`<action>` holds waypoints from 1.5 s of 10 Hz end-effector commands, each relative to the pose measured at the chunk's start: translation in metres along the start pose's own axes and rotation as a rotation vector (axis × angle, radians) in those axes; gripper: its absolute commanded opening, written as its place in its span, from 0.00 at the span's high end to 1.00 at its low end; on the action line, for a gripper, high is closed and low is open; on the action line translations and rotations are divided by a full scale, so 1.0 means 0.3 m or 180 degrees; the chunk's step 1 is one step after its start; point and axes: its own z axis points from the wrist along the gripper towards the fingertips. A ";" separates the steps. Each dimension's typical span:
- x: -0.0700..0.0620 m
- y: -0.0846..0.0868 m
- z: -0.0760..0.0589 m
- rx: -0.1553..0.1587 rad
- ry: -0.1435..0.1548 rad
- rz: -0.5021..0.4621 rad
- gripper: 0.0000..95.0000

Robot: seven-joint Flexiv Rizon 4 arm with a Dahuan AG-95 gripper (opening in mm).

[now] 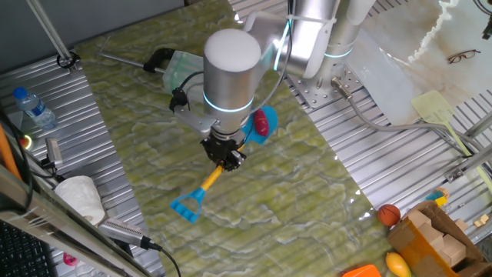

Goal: Use a shovel to scoop up an object

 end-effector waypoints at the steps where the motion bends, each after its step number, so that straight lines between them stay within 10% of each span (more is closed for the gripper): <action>1: -0.007 0.005 0.002 -0.0008 -0.0014 0.0067 1.00; 15: -0.195 0.342 0.020 -0.0020 0.0142 0.0422 1.00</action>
